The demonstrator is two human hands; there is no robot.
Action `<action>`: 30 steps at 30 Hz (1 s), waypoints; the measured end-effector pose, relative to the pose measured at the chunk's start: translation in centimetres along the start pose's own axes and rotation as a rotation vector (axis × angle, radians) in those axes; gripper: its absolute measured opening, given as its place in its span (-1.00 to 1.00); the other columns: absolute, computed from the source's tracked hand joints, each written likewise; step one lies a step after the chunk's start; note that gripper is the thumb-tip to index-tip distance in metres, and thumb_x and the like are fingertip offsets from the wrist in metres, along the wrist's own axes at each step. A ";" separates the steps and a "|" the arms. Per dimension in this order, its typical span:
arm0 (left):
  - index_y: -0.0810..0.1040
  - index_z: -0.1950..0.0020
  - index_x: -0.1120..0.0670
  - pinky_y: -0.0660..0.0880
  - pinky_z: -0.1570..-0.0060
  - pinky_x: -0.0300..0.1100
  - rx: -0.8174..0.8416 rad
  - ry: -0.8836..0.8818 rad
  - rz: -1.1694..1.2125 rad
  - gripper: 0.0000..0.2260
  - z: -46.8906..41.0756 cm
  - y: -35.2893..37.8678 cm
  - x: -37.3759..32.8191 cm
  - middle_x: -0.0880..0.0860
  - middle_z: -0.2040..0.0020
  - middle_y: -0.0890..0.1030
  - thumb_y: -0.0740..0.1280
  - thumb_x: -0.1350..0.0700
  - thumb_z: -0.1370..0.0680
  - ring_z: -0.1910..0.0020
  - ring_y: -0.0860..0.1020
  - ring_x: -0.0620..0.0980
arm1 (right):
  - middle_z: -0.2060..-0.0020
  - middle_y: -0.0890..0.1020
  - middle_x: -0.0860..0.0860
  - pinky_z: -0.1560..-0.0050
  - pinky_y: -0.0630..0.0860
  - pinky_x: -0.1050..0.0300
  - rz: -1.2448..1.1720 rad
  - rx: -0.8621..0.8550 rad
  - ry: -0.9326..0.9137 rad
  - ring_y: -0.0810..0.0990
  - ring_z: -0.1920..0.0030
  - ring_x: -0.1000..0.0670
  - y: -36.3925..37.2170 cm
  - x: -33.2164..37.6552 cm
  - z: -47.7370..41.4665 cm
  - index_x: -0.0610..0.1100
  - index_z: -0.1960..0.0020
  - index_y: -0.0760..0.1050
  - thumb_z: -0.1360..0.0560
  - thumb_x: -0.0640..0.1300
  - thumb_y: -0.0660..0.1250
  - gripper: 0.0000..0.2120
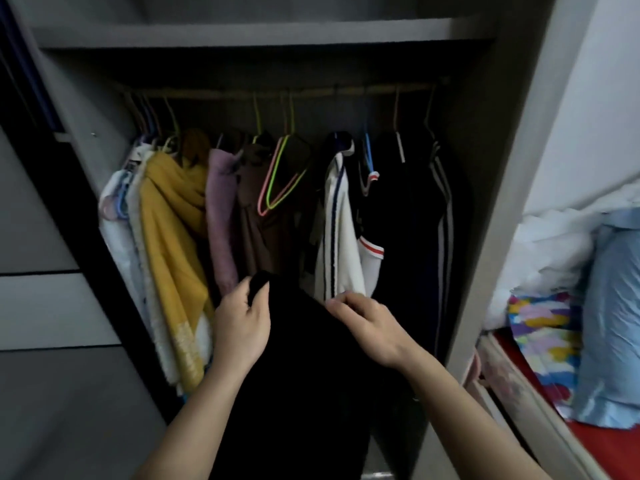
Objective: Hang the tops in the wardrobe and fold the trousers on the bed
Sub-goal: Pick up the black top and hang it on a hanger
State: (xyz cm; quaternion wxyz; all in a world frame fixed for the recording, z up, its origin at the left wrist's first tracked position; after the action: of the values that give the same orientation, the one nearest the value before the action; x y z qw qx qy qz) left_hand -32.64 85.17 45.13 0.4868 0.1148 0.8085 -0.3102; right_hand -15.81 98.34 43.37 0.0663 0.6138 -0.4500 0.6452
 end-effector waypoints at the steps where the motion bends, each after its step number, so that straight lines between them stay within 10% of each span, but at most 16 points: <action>1: 0.58 -0.14 -0.02 0.53 -0.11 -0.03 -0.011 0.007 -0.007 -0.77 -1.0 -0.3 0.5 -0.17 0.00 0.63 0.17 -0.04 -0.66 -0.09 0.59 -0.06 | 0.26 0.61 0.20 0.00 0.49 0.09 -0.028 0.061 -0.016 0.57 0.17 0.18 1.3 0.2 -1.9 0.17 0.19 0.54 -0.44 0.44 0.18 -0.61; 8: 0.55 -0.20 0.28 0.47 -0.17 0.15 -0.047 -0.018 -0.169 -0.69 -10.1 -1.1 2.3 0.25 -0.09 0.63 0.20 0.07 -0.65 -0.15 0.56 0.22 | 0.03 0.66 -0.02 -0.12 0.54 -0.02 -0.139 -0.244 -0.138 0.63 -0.03 -0.03 2.2 3.5 -19.5 -0.05 -0.21 0.57 -0.59 0.04 0.31 -0.74; 14: 0.53 -0.18 0.28 0.49 -0.16 0.13 -0.021 -0.039 -0.181 -0.68 -14.9 -1.3 4.1 0.22 -0.07 0.63 0.21 0.04 -0.64 -0.13 0.58 0.19 | -0.21 0.58 -0.08 -0.09 0.37 0.09 -0.031 -0.266 -0.038 0.52 -0.24 -0.11 1.1 5.9 -31.0 -0.10 -0.34 0.49 -0.60 0.26 0.13 -0.47; 23: 0.40 -0.45 0.24 0.25 -0.27 -0.31 0.003 -0.008 -0.184 -0.56 -19.4 -2.1 6.3 0.14 -0.39 0.49 0.27 0.06 -0.63 -0.39 0.42 0.04 | 0.18 0.63 0.08 0.10 0.48 0.13 0.049 -0.338 -0.122 0.62 0.09 0.01 2.4 7.6 -34.8 0.04 0.07 0.54 -0.59 0.01 0.21 -0.85; 30: 0.49 -0.34 0.25 0.43 -0.30 0.11 0.114 0.032 -0.061 -0.63 -21.7 -3.7 7.3 0.18 -0.25 0.58 0.22 0.04 -0.64 -0.28 0.53 0.10 | 0.21 0.69 -0.05 0.04 0.60 -0.07 -0.093 -0.334 -0.022 0.66 0.16 -0.06 3.5 9.4 -34.4 -0.04 0.03 0.51 -0.51 0.00 0.30 -0.88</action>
State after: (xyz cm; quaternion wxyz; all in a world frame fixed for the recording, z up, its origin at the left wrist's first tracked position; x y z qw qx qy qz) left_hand -53.66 94.71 47.53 0.4568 0.1224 0.8003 -0.3686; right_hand -45.48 114.71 55.10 0.1923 0.6215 -0.5227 0.5509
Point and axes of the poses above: each hand's wrist, its own z-axis away from the middle knuckle, its own y-axis out of the palm, x = y × z, the point moved 5 cm from there along -z, towards the middle knuckle
